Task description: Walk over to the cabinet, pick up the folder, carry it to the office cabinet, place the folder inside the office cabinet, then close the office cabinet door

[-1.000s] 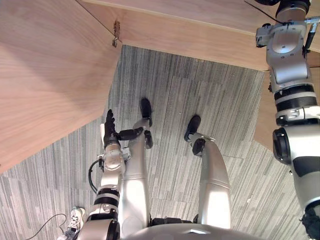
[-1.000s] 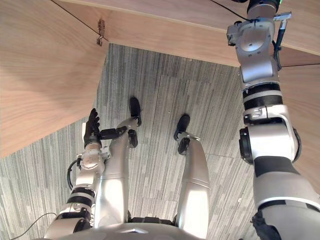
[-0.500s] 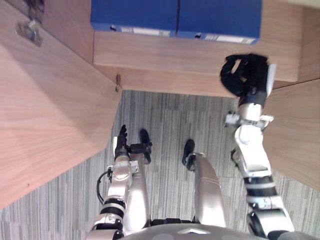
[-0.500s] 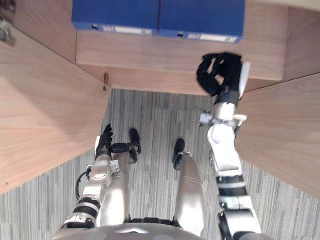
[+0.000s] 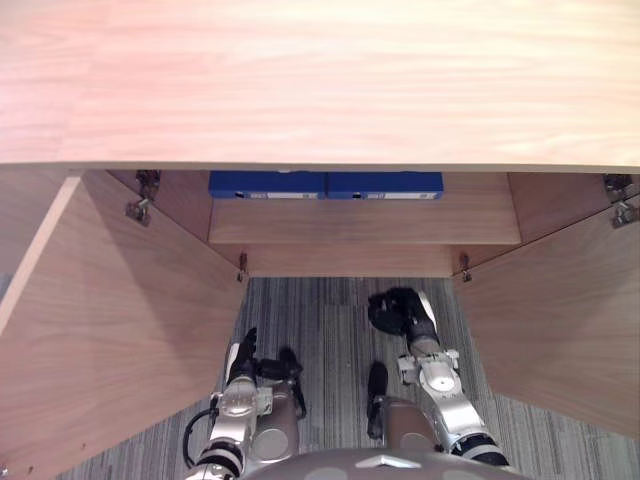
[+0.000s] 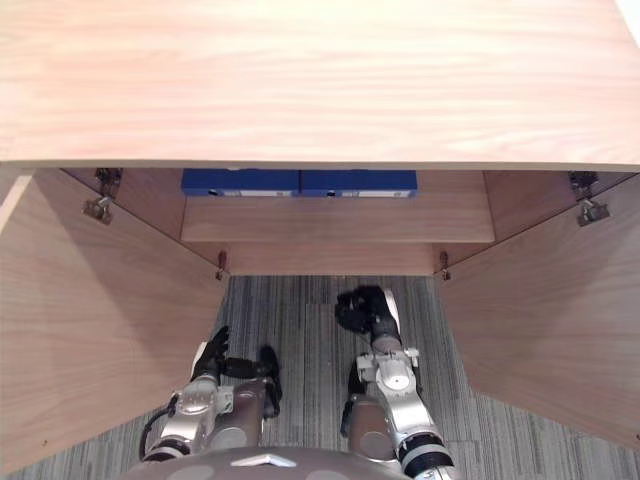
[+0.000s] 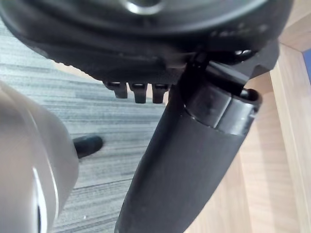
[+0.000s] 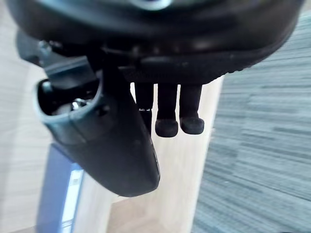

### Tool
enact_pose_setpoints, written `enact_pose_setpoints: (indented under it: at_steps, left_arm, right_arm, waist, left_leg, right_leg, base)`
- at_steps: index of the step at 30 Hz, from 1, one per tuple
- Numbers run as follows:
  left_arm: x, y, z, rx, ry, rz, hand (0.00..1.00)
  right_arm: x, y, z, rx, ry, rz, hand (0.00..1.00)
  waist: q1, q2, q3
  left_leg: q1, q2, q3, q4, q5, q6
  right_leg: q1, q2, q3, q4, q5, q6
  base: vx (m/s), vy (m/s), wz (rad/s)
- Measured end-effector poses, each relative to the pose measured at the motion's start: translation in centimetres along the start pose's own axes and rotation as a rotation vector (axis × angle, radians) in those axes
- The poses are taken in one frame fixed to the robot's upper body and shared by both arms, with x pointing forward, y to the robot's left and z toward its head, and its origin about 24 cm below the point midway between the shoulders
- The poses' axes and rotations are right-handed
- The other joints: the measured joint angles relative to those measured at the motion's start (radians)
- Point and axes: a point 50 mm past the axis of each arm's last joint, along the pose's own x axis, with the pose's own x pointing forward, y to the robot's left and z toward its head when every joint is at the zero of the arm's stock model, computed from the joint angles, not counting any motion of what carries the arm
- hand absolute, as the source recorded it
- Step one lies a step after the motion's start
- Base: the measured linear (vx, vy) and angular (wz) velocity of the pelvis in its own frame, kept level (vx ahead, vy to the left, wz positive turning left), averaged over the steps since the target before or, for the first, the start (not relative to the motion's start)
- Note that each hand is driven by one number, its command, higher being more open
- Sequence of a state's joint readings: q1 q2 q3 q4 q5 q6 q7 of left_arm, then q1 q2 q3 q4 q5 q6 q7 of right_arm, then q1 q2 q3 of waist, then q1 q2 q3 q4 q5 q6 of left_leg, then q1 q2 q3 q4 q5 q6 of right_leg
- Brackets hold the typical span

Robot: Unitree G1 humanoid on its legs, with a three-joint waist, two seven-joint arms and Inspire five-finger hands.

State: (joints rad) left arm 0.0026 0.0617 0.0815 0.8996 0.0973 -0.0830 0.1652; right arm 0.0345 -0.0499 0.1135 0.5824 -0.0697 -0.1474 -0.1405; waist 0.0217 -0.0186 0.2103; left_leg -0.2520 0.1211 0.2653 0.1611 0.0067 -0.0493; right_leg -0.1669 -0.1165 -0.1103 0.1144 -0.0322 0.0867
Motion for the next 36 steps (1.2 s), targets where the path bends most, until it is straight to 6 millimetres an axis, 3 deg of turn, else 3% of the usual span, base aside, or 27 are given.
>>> enact_pose_setpoints:
  at_steps: [6, 7, 12, 18, 31, 36]
  left_arm:
    - [-0.7, 0.8, -3.0, 0.035, 0.11, 0.006, 1.0]
    - [-0.9, 0.8, -3.5, 0.036, 0.128, 0.0, 1.0]
    - [-1.3, 1.2, -4.9, 0.025, 0.185, 0.002, 1.0]
    - [-1.5, 1.0, -5.4, 0.024, 0.214, -0.014, 1.0]
    - [-1.6, 1.0, -6.1, 0.001, 0.249, -0.011, 1.0]
    - [-1.6, 1.0, -6.1, 0.016, 0.248, -0.015, 1.0]
  right_arm:
    - [-1.5, -1.4, -5.7, 0.016, 0.268, -0.065, 0.0]
    - [-1.8, -1.7, -6.6, 0.034, 0.311, -0.086, 1.0]
    - [-3.7, -2.9, -9.5, 0.147, 0.463, -0.184, 1.0]
    - [-5.2, -3.1, -11.5, 0.215, 0.572, -0.231, 1.0]
    - [-5.0, -3.8, -11.7, 0.339, 0.6, -0.316, 1.0]
    - [-5.6, -4.9, -12.2, 0.423, 0.615, -0.404, 1.0]
  waist:
    - [-0.012, -0.01, -0.068]
    - [-0.019, -0.012, -0.073]
    - [-0.028, -0.023, -0.093]
    - [-0.03, -0.011, -0.109]
    - [-0.03, 0.003, -0.127]
    - [-0.033, 0.003, -0.128]
  left_leg:
    - [0.145, -0.027, 0.029, -0.19, 0.082, -0.005]
    - [0.177, -0.033, 0.029, -0.232, 0.098, -0.005]
    - [0.211, -0.043, 0.044, -0.256, 0.1, -0.011]
    - [0.238, -0.051, 0.048, -0.256, 0.083, -0.005]
    - [0.274, -0.052, 0.043, -0.251, 0.067, -0.018]
    - [0.299, -0.051, 0.084, -0.255, 0.051, -0.02]
  right_leg:
    - [0.068, 0.005, 0.034, -0.068, 0.035, -0.003]
    - [0.077, 0.006, 0.039, -0.071, 0.035, -0.003]
    - [0.085, 0.005, 0.078, -0.077, 0.034, 0.0]
    - [0.119, 0.004, 0.099, -0.1, 0.034, 0.001]
    - [0.154, 0.008, 0.122, -0.129, 0.036, -0.001]
    - [0.152, 0.011, 0.165, -0.124, 0.036, -0.002]
  base:
    - [-0.01, 0.008, -0.19]
    - [-0.06, 0.016, -0.15]
    - [-0.08, 0.021, -0.18]
    - [-0.03, 0.013, -0.05]
    - [0.04, -0.009, -0.06]
    - [-0.02, 0.006, -0.24]
